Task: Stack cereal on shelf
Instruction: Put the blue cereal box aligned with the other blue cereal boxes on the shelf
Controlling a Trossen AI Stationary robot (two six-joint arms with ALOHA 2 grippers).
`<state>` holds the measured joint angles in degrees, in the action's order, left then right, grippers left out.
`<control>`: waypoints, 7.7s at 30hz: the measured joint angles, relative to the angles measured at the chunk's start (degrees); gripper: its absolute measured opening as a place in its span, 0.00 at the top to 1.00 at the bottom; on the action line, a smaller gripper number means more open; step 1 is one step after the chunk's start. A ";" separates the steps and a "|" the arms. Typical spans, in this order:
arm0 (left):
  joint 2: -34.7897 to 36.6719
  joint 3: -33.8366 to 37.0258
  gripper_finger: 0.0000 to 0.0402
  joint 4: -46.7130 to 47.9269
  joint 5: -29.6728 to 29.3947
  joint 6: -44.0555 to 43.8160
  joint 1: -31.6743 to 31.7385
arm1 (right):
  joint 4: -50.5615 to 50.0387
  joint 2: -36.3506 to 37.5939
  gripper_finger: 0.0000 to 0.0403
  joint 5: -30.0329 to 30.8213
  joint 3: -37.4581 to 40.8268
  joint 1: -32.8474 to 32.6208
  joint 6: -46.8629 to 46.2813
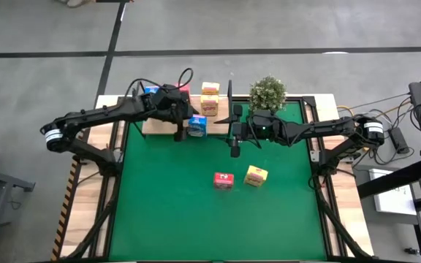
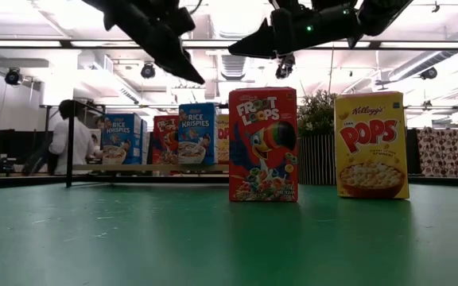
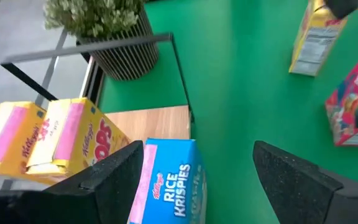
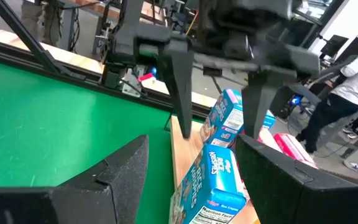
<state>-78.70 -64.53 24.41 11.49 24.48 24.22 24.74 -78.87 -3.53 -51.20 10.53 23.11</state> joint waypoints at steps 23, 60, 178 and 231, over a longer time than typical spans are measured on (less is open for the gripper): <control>-6.45 0.07 0.30 -1.27 0.04 1.80 3.57 | -0.56 0.02 0.43 0.06 0.00 0.39 -0.13; -6.45 0.17 0.50 -0.38 0.02 1.82 3.64 | -0.53 0.02 0.43 0.09 0.00 0.39 -0.13; 9.33 3.63 0.61 30.11 -19.50 8.34 11.61 | -1.78 0.04 0.43 0.11 -0.01 0.37 -0.12; 9.55 -0.61 0.85 38.70 -22.46 -3.60 1.91 | -1.79 0.04 0.43 0.11 -0.02 0.37 0.02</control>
<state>-69.14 -65.14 63.11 -10.97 20.88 26.13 22.95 -78.83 -3.42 -51.22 10.90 23.14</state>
